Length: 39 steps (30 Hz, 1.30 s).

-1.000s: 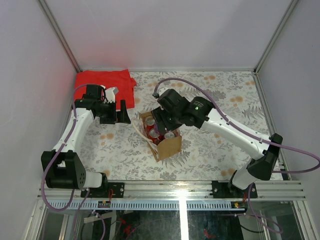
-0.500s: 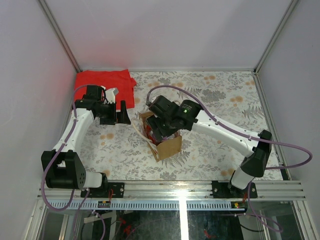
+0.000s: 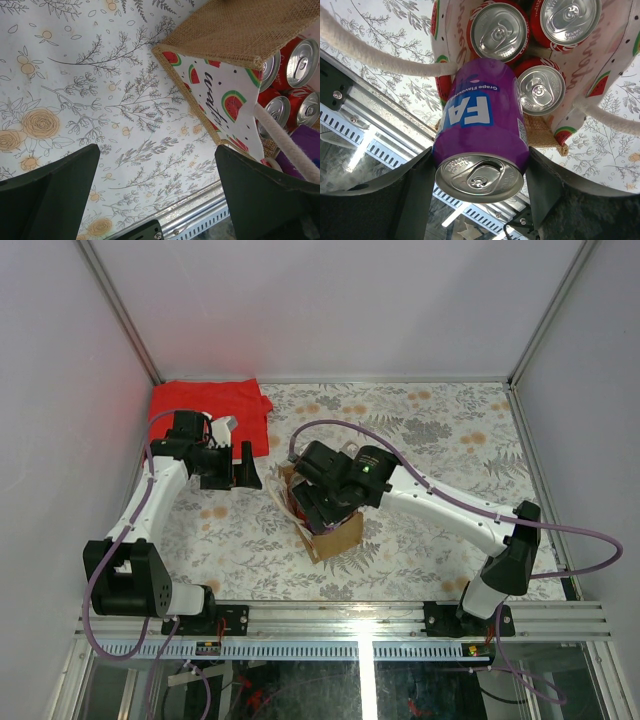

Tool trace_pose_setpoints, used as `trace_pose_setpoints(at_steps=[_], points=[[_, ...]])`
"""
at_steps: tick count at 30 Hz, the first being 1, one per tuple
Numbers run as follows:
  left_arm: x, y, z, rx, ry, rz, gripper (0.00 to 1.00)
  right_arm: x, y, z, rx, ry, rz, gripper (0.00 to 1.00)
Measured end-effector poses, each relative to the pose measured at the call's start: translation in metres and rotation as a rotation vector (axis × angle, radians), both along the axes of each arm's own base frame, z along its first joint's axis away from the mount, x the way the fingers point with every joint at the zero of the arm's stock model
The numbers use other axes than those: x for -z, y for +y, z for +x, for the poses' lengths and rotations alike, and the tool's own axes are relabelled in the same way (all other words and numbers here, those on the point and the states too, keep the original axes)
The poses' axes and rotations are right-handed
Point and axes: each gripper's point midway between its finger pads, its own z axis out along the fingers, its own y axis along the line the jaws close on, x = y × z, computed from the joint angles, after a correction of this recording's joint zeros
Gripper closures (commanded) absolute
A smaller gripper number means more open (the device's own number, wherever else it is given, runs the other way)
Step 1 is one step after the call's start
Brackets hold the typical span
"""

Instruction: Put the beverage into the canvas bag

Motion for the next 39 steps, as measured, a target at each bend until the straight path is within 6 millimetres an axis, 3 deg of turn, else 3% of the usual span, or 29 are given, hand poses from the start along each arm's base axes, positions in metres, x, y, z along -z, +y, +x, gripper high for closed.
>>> trace_pose_setpoints(at_steps=[9,19,39], points=[[0.001,-0.001,-0.001,0.003,0.004,-0.005,0.0,0.004,0.001,-0.001,-0.004,0.012,-0.016,1.0],[0.007,-0.001,-0.004,0.003,0.019,-0.005,0.0,0.042,0.01,-0.002,-0.025,0.087,-0.122,1.0],[0.012,-0.001,-0.006,0.005,0.027,-0.009,0.0,0.045,0.014,-0.001,-0.065,0.107,-0.166,1.0]])
